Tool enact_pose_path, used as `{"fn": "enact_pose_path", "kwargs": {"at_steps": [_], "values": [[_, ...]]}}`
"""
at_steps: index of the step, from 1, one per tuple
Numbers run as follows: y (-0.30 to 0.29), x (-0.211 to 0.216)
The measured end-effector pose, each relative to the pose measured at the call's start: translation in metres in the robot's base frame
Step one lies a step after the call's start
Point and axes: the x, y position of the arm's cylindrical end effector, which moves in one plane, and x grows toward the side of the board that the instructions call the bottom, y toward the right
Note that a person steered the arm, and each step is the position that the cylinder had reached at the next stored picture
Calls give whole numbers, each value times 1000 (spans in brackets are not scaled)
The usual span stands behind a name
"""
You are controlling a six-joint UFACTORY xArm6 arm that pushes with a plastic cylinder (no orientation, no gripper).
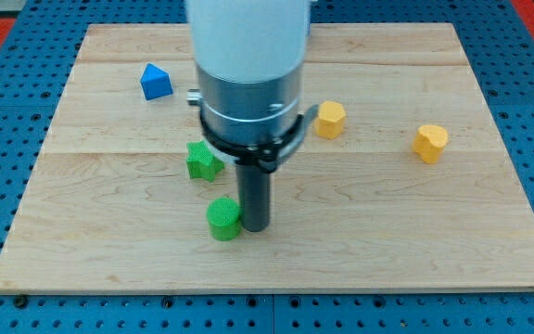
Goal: Push the green star to the bottom left of the red circle
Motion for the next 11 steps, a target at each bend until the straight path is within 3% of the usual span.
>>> {"fn": "enact_pose_path", "kwargs": {"at_steps": [2, 4, 7, 8, 11], "values": [[-41, -12], [-18, -39], [-81, -51], [-77, -70], [-57, -72]]}}
